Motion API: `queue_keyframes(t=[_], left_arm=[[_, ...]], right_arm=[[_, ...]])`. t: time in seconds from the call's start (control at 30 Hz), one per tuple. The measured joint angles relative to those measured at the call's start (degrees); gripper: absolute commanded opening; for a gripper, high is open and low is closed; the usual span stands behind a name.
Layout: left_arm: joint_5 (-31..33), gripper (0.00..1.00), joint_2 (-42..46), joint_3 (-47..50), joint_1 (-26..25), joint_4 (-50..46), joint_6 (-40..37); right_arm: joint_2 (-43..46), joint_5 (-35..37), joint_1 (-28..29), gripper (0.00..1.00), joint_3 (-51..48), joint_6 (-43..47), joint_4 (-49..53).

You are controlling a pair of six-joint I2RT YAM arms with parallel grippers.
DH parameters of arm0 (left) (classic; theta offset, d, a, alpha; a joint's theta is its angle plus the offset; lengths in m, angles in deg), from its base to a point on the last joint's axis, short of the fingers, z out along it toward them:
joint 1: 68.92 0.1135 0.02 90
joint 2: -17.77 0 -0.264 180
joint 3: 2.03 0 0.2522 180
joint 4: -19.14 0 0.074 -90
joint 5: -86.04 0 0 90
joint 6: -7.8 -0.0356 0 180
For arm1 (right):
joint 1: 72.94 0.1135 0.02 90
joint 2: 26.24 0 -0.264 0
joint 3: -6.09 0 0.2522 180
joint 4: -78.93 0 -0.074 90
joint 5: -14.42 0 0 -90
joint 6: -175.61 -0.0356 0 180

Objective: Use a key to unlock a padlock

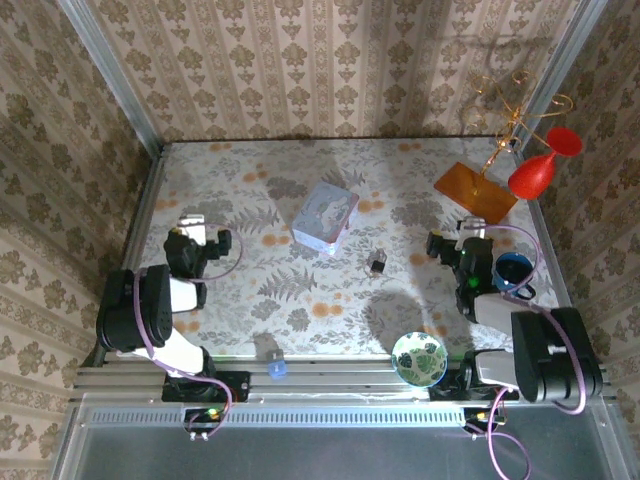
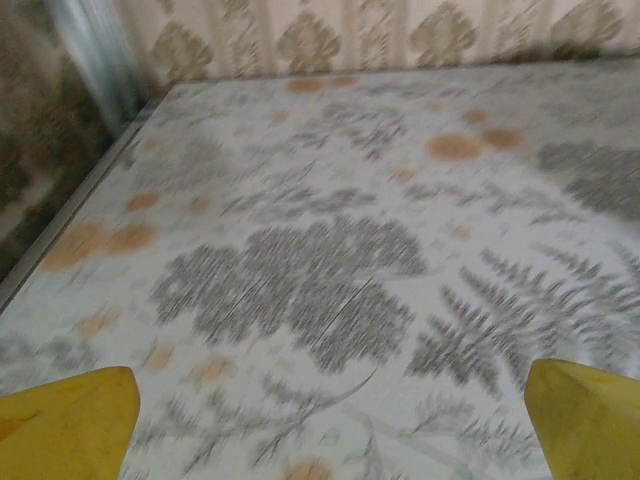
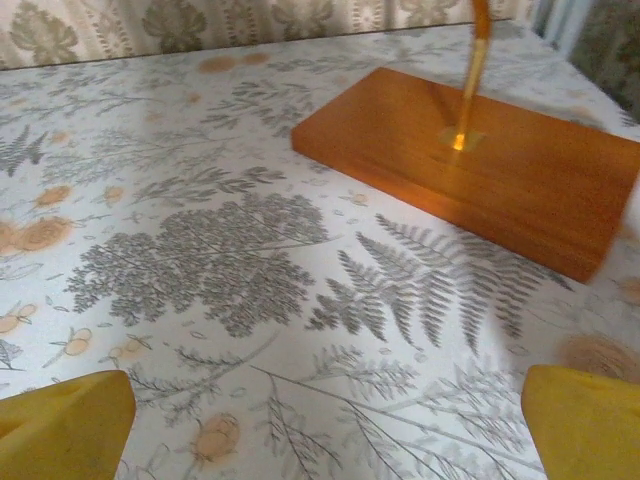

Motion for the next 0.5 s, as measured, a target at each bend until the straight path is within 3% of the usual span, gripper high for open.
queue_keyframes(t=[0.2, 0.5], left_arm=[[-3.6, 1.00, 0.0, -0.8, -0.1, -1.5, -0.2], [-3.8, 1.00, 0.0, -0.8, -0.7, -2.9, -0.4]], right_arm=[[-12.2, -4.4, -0.6, 1.00, 4.5, 1.2, -6.8], [-13.3, -4.6, -0.6, 1.00, 6.8, 1.2, -6.0]])
